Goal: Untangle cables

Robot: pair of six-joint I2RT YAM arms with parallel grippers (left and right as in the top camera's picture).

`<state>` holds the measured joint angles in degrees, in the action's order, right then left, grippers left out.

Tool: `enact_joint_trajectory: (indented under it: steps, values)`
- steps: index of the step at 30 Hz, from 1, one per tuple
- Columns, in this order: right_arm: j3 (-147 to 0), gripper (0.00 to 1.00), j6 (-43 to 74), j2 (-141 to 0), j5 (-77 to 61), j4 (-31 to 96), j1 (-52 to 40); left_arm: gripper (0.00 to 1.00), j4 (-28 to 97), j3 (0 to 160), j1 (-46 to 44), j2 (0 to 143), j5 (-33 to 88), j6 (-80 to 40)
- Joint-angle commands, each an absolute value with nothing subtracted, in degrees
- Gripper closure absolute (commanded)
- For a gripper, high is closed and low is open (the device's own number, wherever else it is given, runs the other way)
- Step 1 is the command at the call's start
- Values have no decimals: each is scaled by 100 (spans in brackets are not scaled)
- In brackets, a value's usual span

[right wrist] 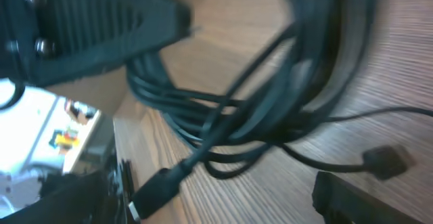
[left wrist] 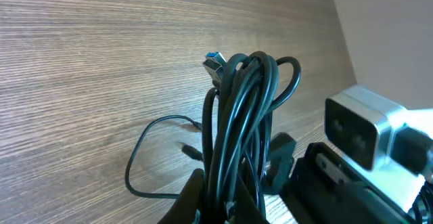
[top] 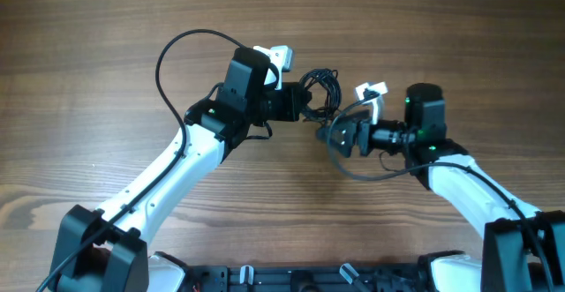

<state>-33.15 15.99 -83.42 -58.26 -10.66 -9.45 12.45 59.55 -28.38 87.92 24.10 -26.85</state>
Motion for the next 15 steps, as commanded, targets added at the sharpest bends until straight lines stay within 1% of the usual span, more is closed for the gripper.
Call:
enact_joint_trajectory:
  steps: [1,2,3,4,5,9,12,15]
  values:
    - [-3321,45,1396,-8381,-5918,-1256,-1044,96,1260,6029,-2836,8646,2593,-2571]
    - [-3321,61,1544,-8381,-5913,-1326,-1044,96,1264,6029,-2836,8646,2593,-2571]
    - [-3321,76,1732,-8381,-5916,-1396,-1044,96,1264,6029,-2836,8646,2596,-2574]
    - [-3321,88,2001,-8379,-5920,-1487,-1044,96,1264,6029,-2838,8646,2596,-2571]
    - [-3321,96,2189,-8379,-5920,-1570,-1041,96,1264,6029,-2836,8646,2596,-2571]
    - [-3321,96,2707,-8379,-6228,-1756,-956,96,1286,6029,-2834,8646,2587,-2506]
    - [-3321,96,2812,-8379,-6958,-1898,-635,96,1396,6029,-2836,8646,2589,-1953]
    - [-3321,96,3223,-8379,-7279,-2047,-274,96,1509,6029,-2836,8646,2591,-1570]
